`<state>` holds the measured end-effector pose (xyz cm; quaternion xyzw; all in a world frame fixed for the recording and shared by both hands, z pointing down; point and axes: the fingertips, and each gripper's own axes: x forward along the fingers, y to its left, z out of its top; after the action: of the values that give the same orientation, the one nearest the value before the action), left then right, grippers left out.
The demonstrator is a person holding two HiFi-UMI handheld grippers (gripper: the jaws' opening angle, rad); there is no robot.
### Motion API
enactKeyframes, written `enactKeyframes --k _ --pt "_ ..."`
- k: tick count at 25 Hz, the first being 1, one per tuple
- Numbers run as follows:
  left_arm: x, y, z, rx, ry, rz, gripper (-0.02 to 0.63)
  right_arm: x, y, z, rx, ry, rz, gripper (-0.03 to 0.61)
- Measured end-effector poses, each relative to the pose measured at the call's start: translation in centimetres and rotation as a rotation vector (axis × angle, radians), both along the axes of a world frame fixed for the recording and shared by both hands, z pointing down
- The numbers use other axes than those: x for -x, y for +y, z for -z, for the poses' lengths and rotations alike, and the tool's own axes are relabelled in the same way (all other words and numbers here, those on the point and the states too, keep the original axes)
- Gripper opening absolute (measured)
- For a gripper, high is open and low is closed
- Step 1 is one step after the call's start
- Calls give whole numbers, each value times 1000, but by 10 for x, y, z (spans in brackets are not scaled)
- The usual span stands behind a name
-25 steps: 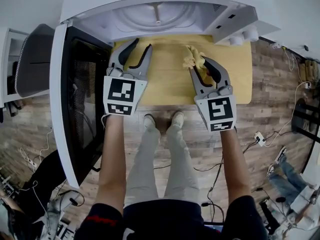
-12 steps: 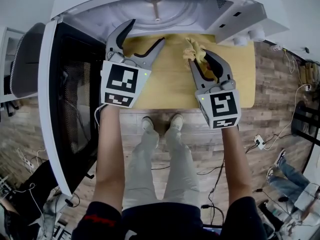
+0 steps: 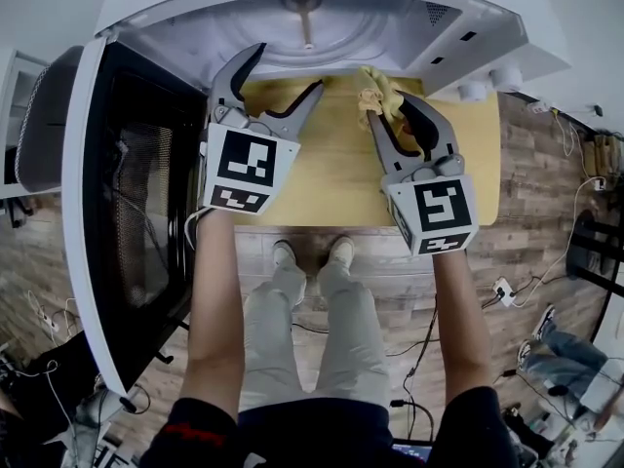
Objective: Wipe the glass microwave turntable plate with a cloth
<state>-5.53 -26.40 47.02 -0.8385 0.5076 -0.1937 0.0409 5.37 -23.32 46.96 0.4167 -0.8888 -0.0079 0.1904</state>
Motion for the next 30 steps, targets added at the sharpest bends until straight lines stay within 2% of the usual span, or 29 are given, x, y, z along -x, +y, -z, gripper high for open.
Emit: enactKeyframes --k 8,11,15,21,27,30 --pt "-1 -7 -2 -34 -24 -4 357 3 -10 4 -9 -37 2 130" --pt "-1 -8 -3 -33 -30 -12 357 6 -13 9 -6 -63 3 130" --pt "-1 -8 -6 -15 -40 -20 357 10 -17 16 -40 -49 5 130" --pt "-1 -8 -19 34 -109 -17 357 13 -25 26 -65 -41 15 132" --pt "-2 -5 -26 34 -246 -52 359 18 -32 35 -66 -63 9 133" --pt "-5 -4 -28 32 -283 -72 364 22 -34 42 -81 -69 24 133"
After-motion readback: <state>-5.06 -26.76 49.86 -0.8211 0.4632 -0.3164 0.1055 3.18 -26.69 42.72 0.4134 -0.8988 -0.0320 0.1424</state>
